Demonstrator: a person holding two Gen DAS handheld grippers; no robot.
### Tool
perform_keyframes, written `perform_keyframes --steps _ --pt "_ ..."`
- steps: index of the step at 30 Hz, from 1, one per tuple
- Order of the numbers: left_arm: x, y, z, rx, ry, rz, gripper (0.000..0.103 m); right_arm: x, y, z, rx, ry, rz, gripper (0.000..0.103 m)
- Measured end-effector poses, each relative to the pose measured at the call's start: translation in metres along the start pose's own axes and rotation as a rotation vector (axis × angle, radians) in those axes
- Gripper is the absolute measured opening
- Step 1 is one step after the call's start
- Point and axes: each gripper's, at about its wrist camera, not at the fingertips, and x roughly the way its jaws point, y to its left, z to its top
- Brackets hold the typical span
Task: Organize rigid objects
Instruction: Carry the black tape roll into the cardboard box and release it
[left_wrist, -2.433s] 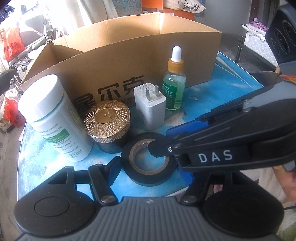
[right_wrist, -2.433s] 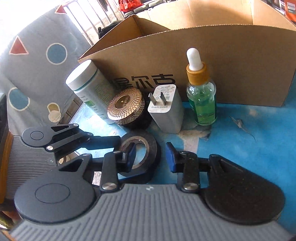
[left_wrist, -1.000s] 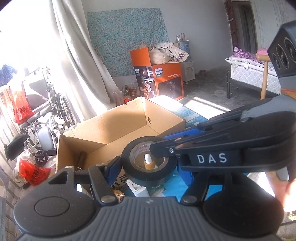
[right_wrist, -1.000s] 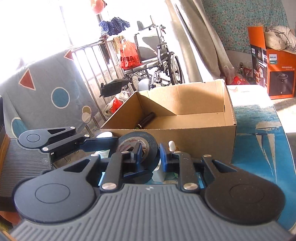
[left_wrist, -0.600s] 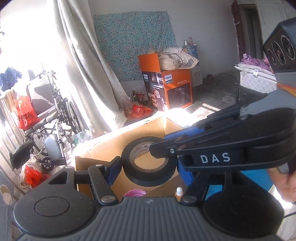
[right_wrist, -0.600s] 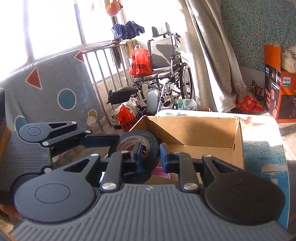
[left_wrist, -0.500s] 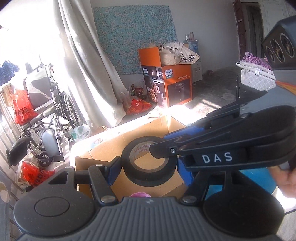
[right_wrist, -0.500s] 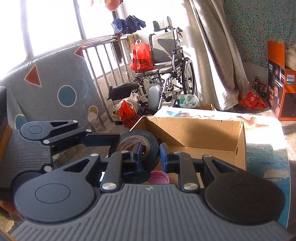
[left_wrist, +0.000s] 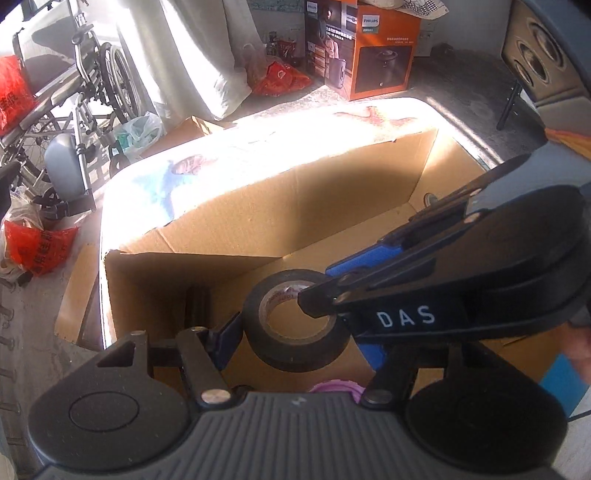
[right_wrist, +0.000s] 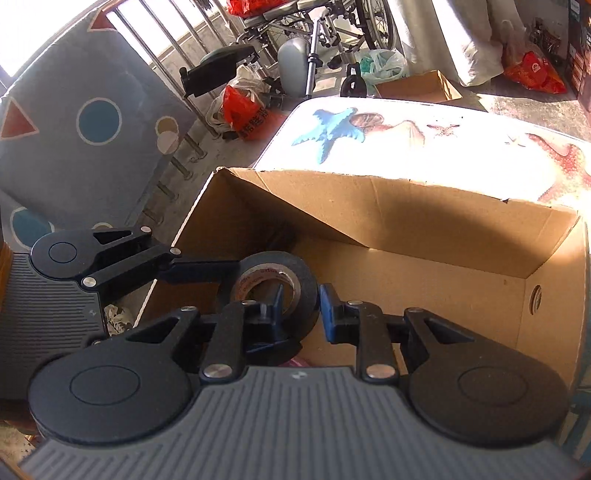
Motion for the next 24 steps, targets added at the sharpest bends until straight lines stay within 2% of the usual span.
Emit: perform_keyframes --steps 7,14,17,24 --pt "0.042 0.011 0.007 0.026 0.103 0.051 0.067 0.063 -0.024 0.009 0.056 0.106 0.025 0.022" --pt "0.059 0.012 0.013 0.039 0.152 0.071 0.067 0.087 -0.032 0.013 0.064 0.137 0.038 0.023" --pt "0.064 0.014 0.016 0.028 0.169 0.07 0.067 0.091 -0.036 0.012 0.089 0.141 0.052 0.027" --pt "0.039 0.013 0.015 -0.007 0.11 0.059 0.069 0.071 -0.046 0.011 0.133 0.093 0.067 0.039"
